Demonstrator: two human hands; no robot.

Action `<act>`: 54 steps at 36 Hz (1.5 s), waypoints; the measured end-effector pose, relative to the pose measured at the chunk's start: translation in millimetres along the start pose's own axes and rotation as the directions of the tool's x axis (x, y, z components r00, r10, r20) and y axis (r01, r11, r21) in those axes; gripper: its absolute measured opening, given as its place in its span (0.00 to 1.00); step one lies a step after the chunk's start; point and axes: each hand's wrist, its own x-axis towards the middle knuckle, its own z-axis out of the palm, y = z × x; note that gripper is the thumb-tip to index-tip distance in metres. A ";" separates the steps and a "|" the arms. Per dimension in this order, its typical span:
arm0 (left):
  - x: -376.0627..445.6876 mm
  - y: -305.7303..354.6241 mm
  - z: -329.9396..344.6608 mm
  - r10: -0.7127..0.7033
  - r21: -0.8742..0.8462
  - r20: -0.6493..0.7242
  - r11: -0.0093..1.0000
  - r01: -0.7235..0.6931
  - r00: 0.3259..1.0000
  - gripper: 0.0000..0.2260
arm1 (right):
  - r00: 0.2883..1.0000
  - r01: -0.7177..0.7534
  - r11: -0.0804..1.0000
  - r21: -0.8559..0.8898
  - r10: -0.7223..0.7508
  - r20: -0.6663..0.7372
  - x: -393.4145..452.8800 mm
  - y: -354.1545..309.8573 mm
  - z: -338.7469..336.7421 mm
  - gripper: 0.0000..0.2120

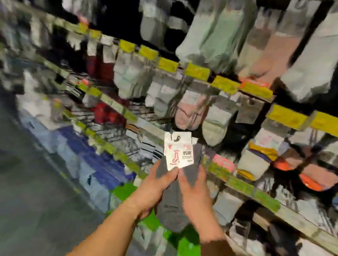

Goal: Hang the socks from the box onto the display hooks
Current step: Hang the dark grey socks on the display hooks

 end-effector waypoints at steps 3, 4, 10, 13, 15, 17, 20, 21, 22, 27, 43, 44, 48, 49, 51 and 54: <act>0.1 27.2 -60.9 0.060 0.051 -0.051 0.997 -0.057 0.997 0.22 | 0.996 0.004 0.999 0.047 -0.008 0.091 21.8 -15.5 68.9 0.29; 2.9 33.8 -82.0 0.078 0.061 -0.082 0.995 -0.073 0.994 0.22 | 0.992 0.015 0.998 0.063 -0.023 0.123 30.0 -20.3 90.1 0.25; 36.7 64.4 -195.4 0.164 0.126 -0.216 0.982 -0.139 0.962 0.20 | 0.963 0.069 0.994 0.090 -0.090 0.255 88.7 -39.5 210.8 0.22; 67.7 77.5 -250.8 0.176 0.167 -0.263 0.977 -0.135 0.949 0.28 | 0.949 0.088 0.991 0.098 -0.114 0.295 126.3 -48.6 266.7 0.25; 89.0 88.0 -290.0 0.159 0.171 -0.299 0.979 -0.111 0.941 0.36 | 0.934 0.089 0.990 0.110 -0.122 0.337 152.2 -59.6 302.6 0.31; 106.9 103.6 -327.9 0.146 0.186 -0.348 0.979 -0.084 0.926 0.40 | 0.920 0.070 0.994 0.084 -0.097 0.380 176.6 -73.5 338.8 0.35; 134.1 132.6 -387.1 0.149 0.195 -0.424 0.978 -0.071 0.893 0.43 | 0.899 0.098 0.990 0.105 -0.134 0.417 211.2 -100.1 398.3 0.41; 141.7 142.8 -405.7 0.159 0.189 -0.438 0.979 -0.082 0.885 0.41 | 0.894 0.091 0.990 0.109 -0.129 0.428 222.0 -108.5 418.3 0.43; 148.3 153.7 -421.8 0.170 0.192 -0.454 0.977 -0.090 0.874 0.38 | 0.887 0.087 0.989 0.123 -0.133 0.442 233.2 -113.5 439.4 0.44; 179.1 191.5 -507.3 0.200 0.142 -0.511 0.979 -0.148 0.836 0.44 | 0.874 0.132 0.985 0.114 -0.169 0.456 274.7 -145.4 530.2 0.41; 298.4 324.4 -799.0 0.207 0.100 -0.322 0.978 -0.185 0.924 0.18 | 0.949 0.057 0.984 0.168 -0.106 0.297 394.7 -237.3 827.6 0.21; 308.1 329.8 -813.8 0.199 0.099 -0.306 0.979 -0.177 0.931 0.18 | 0.951 0.068 0.986 0.150 -0.110 0.288 403.5 -242.4 840.9 0.22; 346.9 347.0 -873.5 0.168 0.081 -0.275 0.985 -0.151 0.947 0.22 | 0.965 0.077 0.992 0.097 -0.098 0.241 442.0 -254.8 899.1 0.24; 357.6 351.0 -889.5 0.161 0.074 -0.273 0.986 -0.147 0.948 0.23 | 0.967 0.071 0.994 0.086 -0.090 0.239 451.9 -257.0 914.4 0.25; 381.1 358.0 -922.0 0.164 0.082 -0.259 0.986 -0.148 0.952 0.23 | 0.970 0.061 0.995 0.075 -0.077 0.229 473.8 -259.9 946.3 0.27; 418.6 365.7 -969.0 0.165 0.102 -0.249 0.984 -0.144 0.954 0.22 | 0.974 0.064 0.995 0.076 -0.079 0.211 511.7 -261.0 991.7 0.27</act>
